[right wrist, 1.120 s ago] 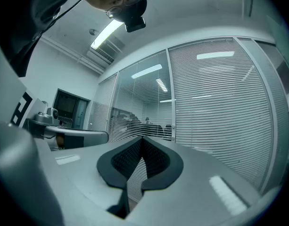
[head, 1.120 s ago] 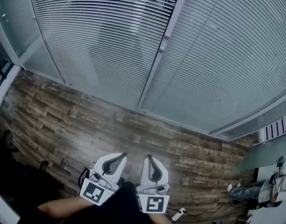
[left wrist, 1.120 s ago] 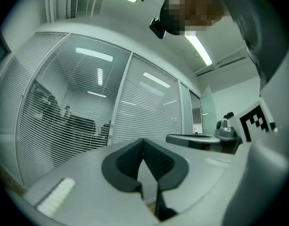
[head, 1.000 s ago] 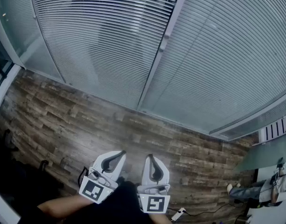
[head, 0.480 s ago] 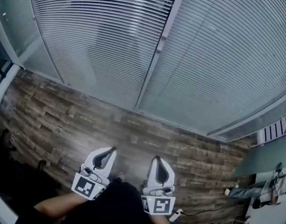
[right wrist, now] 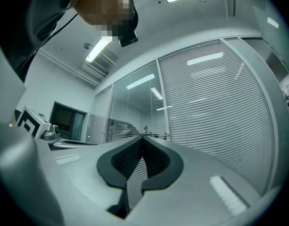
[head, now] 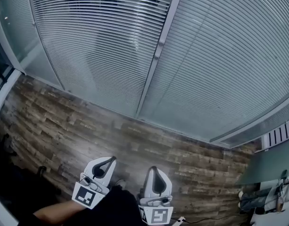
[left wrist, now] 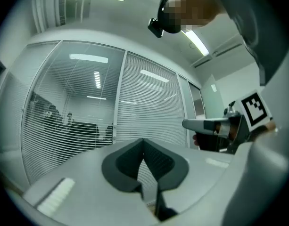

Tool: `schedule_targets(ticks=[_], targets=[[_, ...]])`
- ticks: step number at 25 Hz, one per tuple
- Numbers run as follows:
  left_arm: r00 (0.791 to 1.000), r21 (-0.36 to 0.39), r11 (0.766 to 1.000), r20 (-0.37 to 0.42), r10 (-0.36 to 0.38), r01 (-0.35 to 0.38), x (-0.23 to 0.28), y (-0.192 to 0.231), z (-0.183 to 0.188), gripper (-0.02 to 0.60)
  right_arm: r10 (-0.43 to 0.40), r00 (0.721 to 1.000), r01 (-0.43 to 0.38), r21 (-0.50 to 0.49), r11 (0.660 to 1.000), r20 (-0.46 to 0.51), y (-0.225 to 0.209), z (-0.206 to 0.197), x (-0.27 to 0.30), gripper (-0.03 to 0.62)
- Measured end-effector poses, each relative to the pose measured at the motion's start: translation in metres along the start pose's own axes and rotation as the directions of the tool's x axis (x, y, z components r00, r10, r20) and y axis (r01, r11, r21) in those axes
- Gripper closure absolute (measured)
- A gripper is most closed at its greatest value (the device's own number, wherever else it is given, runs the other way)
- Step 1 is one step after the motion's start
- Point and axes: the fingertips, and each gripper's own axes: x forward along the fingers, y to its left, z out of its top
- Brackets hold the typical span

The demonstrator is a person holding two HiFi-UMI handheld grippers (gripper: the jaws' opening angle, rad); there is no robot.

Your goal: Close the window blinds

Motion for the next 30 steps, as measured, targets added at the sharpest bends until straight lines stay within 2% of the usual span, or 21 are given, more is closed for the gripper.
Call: schedule_targets(ticks=[3,6,10,13,22,26,30], targets=[[0.999,0.012,1.000,-0.037,0.016,-0.016,-0.007,0.003,-0.008,0.583,-0.002,1.000,0.002,0.018,1.000,-0.026,-0.003,-0.009,0.000,0.592],[0.999,-0.007,0.999,-0.032,0.037,-0.037,-0.008,0.005,-0.008,0.583,0.007,0.999,-0.006,0.007,1.000,-0.052,-0.004,-0.016,0.000,0.592],[0.999,0.034,0.999,-0.034,-0.002,0.004,-0.005,-0.001,-0.014,0.583,0.021,0.994,-0.022,-0.007,1.000,-0.108,0.001,-0.026,0.004,0.592],[0.999,0.016,0.999,-0.040,-0.030,0.031,0.003,-0.004,-0.021,0.583,0.003,0.992,-0.004,-0.011,1.000,-0.125,-0.005,-0.031,0.007,0.592],[0.996,-0.059,0.994,-0.004,-0.094,0.093,0.070,0.007,-0.015,0.583,-0.066,0.984,0.059,-0.043,0.997,-0.167,-0.036,-0.038,0.048,0.592],[0.994,-0.090,0.990,0.008,-0.112,0.113,0.101,0.019,-0.014,0.583,-0.017,0.982,0.013,-0.023,1.000,-0.187,-0.038,-0.048,0.081,0.592],[0.993,-0.118,0.987,-0.025,-0.113,0.110,0.127,0.044,-0.024,0.583,-0.016,0.981,0.013,-0.015,1.000,-0.195,-0.047,-0.054,0.123,0.592]])
